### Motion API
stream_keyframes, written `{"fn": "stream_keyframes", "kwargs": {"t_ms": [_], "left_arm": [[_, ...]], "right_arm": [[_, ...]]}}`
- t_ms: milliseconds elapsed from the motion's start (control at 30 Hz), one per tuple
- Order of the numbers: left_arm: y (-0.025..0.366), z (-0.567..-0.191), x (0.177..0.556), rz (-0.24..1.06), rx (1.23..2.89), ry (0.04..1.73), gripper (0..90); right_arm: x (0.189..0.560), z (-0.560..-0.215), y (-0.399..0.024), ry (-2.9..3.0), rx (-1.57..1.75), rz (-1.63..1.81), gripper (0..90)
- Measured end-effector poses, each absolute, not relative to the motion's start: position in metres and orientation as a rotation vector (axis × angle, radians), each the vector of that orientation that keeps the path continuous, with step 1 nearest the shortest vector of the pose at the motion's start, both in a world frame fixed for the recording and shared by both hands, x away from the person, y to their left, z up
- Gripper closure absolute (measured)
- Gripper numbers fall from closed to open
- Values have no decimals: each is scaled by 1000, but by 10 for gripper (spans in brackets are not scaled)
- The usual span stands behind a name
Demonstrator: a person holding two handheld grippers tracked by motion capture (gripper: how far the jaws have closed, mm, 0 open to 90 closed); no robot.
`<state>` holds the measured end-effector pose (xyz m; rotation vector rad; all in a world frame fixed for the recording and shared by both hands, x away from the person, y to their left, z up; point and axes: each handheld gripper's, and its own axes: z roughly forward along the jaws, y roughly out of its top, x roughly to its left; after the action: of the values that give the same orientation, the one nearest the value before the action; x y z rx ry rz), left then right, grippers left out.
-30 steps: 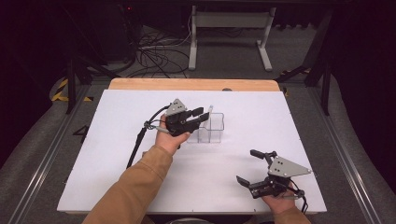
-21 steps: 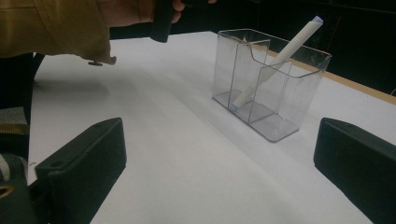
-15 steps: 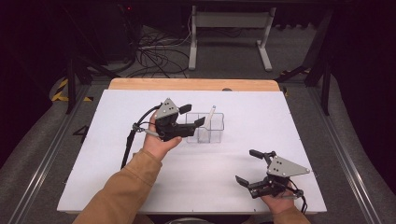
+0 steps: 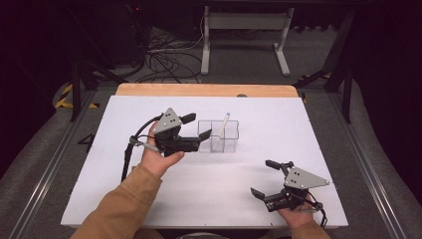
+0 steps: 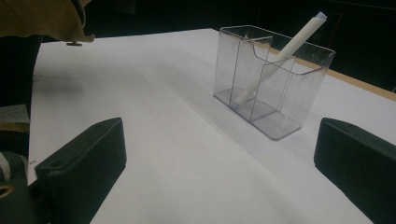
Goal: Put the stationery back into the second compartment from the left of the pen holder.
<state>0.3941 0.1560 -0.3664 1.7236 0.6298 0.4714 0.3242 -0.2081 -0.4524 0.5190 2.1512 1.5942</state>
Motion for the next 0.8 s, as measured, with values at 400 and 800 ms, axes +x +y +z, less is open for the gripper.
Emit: {"fn": "stream_keyframes", "kwargs": {"t_ms": [400, 800], "left_arm": [[194, -374, 363, 474, 1775, 620, 202], [227, -392, 339, 420, 1823, 657, 167]], "right_arm": [[324, -452, -208, 2160, 526, 1597, 22], [325, -451, -207, 2170, 527, 1587, 19]]}}
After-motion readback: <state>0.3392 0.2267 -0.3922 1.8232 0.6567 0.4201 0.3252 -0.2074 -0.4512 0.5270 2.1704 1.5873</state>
